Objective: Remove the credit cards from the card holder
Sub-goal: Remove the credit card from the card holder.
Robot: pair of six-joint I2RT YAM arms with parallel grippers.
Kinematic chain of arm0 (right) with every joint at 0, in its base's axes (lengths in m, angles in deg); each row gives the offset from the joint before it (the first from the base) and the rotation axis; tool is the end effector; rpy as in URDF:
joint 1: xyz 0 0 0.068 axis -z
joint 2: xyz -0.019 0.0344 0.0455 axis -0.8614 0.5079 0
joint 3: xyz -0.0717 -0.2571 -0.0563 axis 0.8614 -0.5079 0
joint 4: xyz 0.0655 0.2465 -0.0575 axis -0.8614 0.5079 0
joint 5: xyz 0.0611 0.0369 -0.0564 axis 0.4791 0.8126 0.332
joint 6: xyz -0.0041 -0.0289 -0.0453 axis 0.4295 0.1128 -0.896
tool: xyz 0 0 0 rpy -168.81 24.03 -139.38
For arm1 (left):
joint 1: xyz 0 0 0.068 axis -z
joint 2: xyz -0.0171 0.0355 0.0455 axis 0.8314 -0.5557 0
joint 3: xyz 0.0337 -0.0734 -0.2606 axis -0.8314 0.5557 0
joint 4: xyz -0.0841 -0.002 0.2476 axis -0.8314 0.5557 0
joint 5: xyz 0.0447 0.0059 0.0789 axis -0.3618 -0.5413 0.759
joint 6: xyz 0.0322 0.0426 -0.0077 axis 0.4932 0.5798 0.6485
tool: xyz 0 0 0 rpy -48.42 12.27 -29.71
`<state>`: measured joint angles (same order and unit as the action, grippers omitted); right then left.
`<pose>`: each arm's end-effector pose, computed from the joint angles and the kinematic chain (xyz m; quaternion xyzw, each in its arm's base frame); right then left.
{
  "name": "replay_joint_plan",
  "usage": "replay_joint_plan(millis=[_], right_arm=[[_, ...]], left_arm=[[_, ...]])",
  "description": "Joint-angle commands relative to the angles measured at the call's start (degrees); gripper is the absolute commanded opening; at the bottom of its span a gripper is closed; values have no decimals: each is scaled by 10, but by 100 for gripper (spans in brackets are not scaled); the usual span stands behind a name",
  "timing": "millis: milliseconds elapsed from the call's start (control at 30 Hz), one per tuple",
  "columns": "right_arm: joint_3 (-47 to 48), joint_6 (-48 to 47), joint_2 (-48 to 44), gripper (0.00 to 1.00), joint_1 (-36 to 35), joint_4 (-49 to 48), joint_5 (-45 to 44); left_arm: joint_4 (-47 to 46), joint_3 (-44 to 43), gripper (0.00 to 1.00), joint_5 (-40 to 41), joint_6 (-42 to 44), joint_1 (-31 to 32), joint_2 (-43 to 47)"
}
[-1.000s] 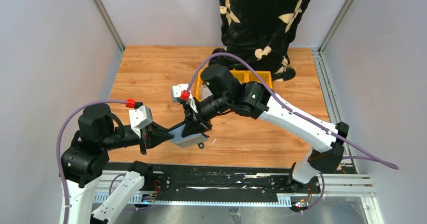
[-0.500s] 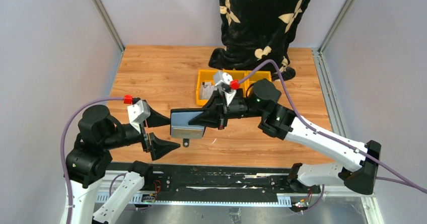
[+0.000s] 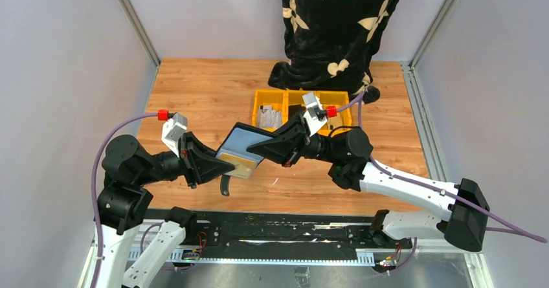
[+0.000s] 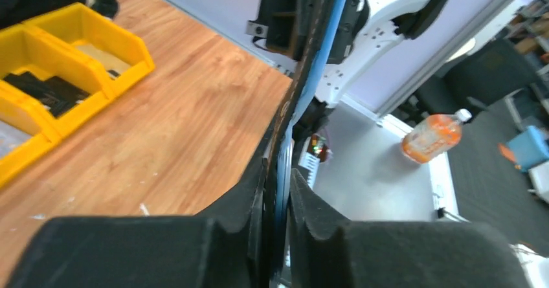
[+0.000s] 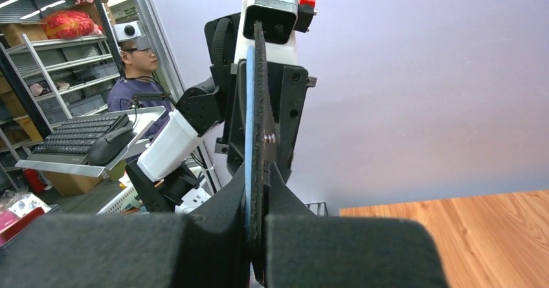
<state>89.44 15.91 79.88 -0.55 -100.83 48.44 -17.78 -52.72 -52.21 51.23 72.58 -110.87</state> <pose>0.1103 0.2267 0.4087 -0.3222 0.3461 0.7149 0.5151 0.0584 -0.0482 0.4180 0.2813 0.6479 -0.5433 0.4539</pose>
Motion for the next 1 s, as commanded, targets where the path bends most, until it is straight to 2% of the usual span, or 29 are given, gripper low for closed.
replay_joint_plan(millis=[0,67,133,167,300,400,533,633,800,833,867,900,933,967], right_arm=[[-2,-13,-23,0,0,-51,-33],[5,-33,-26,4,0,7,-31],[29,-74,-28,21,1,105,-11],[46,-100,-27,27,1,166,0],[145,-245,-13,34,1,468,10],[223,-320,16,33,0,621,8],[300,-381,49,27,-5,731,26],[353,-419,73,21,-15,792,44],[397,-441,97,20,-23,853,72],[399,-441,99,17,-24,853,74],[399,-439,101,9,-24,850,73],[399,-431,102,1,-24,844,65],[395,-415,100,0,-24,830,55],[389,-405,96,0,-23,816,47]], left_arm=[[115,-28,10,53,98,4,-22],[142,-40,0,73,127,4,-31],[154,-50,0,67,142,4,-37],[160,-56,0,62,151,4,-40],[238,-84,0,58,228,4,-59],[291,-104,0,70,281,4,-79],[308,-103,0,52,284,3,-92],[310,-109,0,50,291,4,-90],[330,-128,0,59,311,4,-98],[334,-131,0,59,317,4,-100],[335,-134,0,61,321,4,-101],[336,-134,4,63,323,4,-101],[336,-132,19,63,324,4,-100],[336,-131,38,60,327,3,-99]])
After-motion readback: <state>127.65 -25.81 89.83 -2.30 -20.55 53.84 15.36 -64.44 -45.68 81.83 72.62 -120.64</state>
